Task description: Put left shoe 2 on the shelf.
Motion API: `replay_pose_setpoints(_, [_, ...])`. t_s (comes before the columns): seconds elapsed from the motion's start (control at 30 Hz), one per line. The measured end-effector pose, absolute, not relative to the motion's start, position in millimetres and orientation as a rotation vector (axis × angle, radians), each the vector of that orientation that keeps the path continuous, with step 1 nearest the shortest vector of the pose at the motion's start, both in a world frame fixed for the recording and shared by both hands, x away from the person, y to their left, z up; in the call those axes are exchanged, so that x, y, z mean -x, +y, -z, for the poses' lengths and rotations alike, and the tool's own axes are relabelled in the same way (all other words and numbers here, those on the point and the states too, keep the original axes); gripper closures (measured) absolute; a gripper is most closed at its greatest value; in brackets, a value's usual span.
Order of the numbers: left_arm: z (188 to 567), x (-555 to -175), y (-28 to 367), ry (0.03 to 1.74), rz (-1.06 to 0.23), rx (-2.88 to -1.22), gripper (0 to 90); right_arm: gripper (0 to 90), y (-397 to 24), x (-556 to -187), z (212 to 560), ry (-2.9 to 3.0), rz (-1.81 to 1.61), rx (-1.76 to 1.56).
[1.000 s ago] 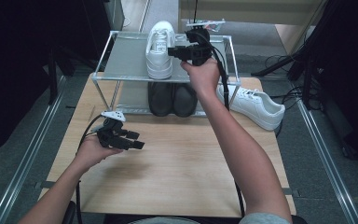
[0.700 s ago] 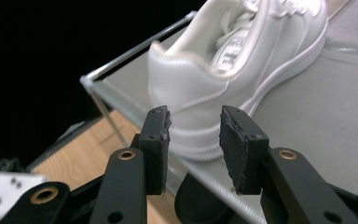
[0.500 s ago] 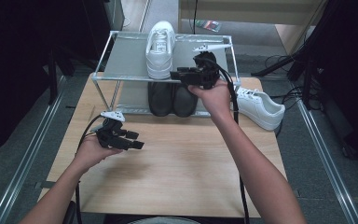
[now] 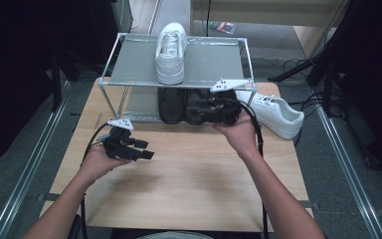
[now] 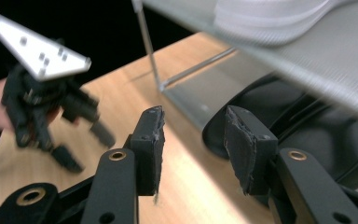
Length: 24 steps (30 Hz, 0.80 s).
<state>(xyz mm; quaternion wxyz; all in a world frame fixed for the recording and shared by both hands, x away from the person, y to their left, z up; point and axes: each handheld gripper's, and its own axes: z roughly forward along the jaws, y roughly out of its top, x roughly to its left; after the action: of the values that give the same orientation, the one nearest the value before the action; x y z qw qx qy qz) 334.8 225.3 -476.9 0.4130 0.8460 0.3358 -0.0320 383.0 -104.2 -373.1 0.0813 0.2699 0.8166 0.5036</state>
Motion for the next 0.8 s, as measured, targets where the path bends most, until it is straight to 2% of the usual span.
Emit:
replay_pose_setpoints(0.43, [476,-333,227,0.849,0.073,-2.119,40.3,57.6,-127,-364,409,2.469,-1.546,-0.864])
replay_pose_setpoints(0.8, [481,-326,230,0.851,0.072,-2.147,40.3,57.8,-148,-369,429,2.469,-1.553,-0.897])
